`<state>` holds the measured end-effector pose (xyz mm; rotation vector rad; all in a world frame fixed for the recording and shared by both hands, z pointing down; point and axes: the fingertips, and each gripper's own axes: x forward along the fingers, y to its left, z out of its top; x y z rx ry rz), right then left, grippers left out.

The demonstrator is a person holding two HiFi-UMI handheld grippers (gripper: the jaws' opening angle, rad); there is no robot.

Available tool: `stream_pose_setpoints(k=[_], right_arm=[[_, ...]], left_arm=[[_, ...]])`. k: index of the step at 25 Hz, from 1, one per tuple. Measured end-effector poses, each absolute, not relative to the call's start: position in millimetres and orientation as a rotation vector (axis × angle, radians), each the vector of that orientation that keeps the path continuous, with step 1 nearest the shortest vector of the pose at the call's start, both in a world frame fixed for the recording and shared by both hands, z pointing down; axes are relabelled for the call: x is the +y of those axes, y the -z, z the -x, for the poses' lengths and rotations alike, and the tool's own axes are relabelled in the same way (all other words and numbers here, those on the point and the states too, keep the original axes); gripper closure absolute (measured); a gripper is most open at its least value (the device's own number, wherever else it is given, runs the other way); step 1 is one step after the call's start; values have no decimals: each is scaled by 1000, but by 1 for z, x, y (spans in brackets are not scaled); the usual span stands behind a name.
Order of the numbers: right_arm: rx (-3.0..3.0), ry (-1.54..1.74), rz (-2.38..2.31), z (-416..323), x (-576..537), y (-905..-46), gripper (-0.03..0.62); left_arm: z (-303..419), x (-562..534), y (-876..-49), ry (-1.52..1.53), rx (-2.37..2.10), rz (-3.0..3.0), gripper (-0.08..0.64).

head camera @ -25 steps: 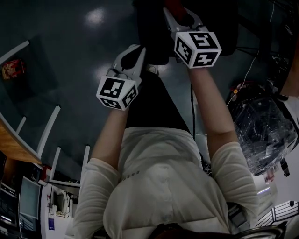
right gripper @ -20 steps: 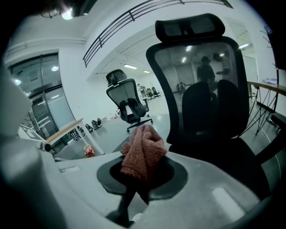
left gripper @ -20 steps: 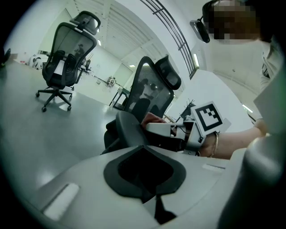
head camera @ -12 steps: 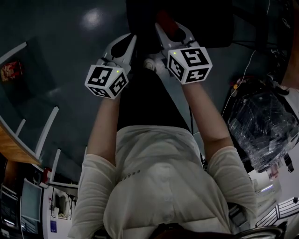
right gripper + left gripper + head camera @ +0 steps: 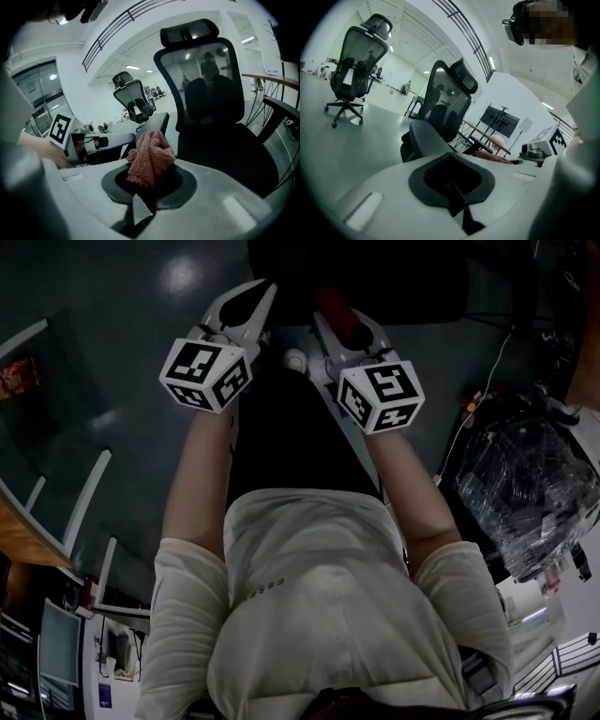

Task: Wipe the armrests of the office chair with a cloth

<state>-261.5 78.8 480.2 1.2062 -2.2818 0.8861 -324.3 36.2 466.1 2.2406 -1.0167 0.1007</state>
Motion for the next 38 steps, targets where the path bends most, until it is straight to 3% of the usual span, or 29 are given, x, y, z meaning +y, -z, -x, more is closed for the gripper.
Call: stream_pose_setpoints(k=[23, 30, 34, 38], right_arm=[[-2293, -974, -995, 337, 132, -494, 545], [-2109, -1168, -1151, 248, 136, -499, 545], [-2081, -1060, -1284, 202, 89, -493, 545], [-2155, -904, -1310, 204, 17, -474, 545]], left_arm=[[330, 42, -468, -46, -973, -2171, 543], [345, 49, -462, -80, -1040, -2103, 543], [350, 42, -463, -100, -1075, -2085, 543], [355, 24, -469, -122, -1076, -2084, 543]])
